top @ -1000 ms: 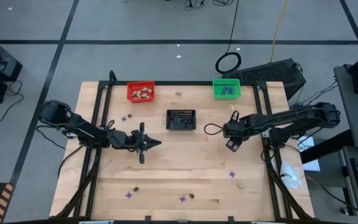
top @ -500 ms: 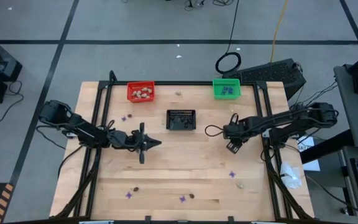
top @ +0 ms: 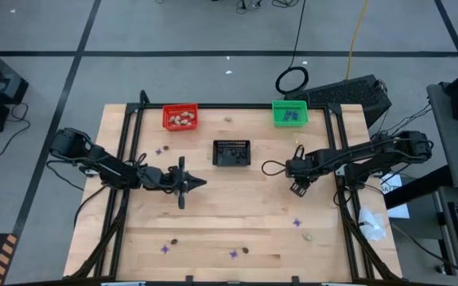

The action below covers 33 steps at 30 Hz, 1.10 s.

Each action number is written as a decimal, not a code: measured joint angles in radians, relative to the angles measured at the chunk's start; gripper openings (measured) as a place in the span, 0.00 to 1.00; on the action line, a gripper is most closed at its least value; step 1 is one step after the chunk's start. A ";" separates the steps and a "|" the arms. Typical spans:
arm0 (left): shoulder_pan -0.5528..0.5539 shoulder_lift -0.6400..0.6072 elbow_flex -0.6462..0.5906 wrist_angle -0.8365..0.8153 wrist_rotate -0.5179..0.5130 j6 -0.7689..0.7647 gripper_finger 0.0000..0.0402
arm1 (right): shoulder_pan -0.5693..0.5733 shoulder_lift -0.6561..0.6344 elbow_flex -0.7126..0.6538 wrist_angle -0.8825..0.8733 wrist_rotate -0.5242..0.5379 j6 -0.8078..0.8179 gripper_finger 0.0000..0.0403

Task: Sort Halloween decoration
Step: Put the black skull toy into the black bin

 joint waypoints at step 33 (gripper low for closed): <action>0.000 0.000 0.001 -0.001 0.025 0.000 0.00 | -0.002 0.005 0.114 0.036 -0.042 -0.128 0.13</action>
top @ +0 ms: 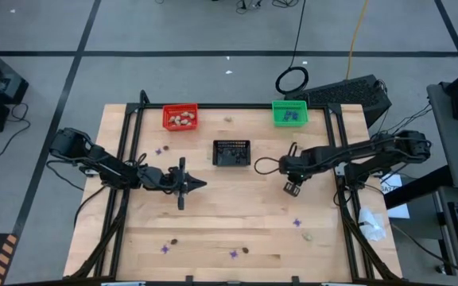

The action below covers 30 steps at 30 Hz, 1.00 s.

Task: Sort Halloween decoration
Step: Put the black skull toy into the black bin

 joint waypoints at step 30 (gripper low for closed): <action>0.000 0.000 0.000 -0.006 0.000 0.000 0.00 | -0.219 0.692 0.790 0.145 -0.018 -0.471 0.13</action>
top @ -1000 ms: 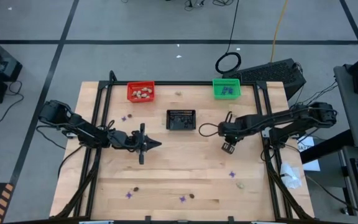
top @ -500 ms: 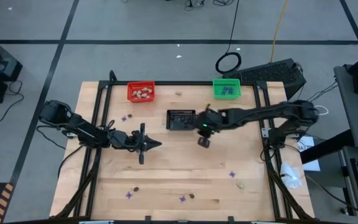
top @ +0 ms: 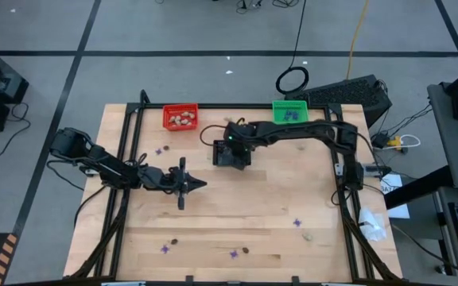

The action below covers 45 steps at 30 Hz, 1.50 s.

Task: Sort Halloween decoration
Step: Put the black skull toy into the black bin

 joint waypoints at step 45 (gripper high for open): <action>0.134 -0.198 0.574 -1.772 0.309 0.154 0.00 | 0.053 -0.840 -0.792 0.616 0.203 -0.014 0.00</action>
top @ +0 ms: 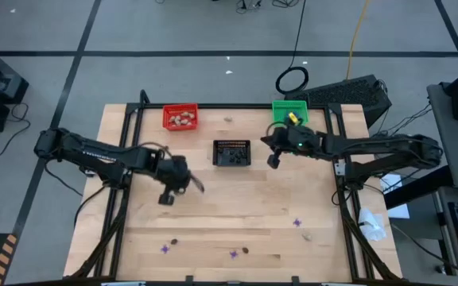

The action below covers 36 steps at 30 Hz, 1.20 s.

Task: Sort Halloween decoration
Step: Put the black skull toy into the black bin

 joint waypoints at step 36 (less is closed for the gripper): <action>-0.244 0.322 -0.010 -0.100 -0.298 0.212 0.40 | 0.040 -0.075 -0.028 0.024 -0.001 -0.011 0.00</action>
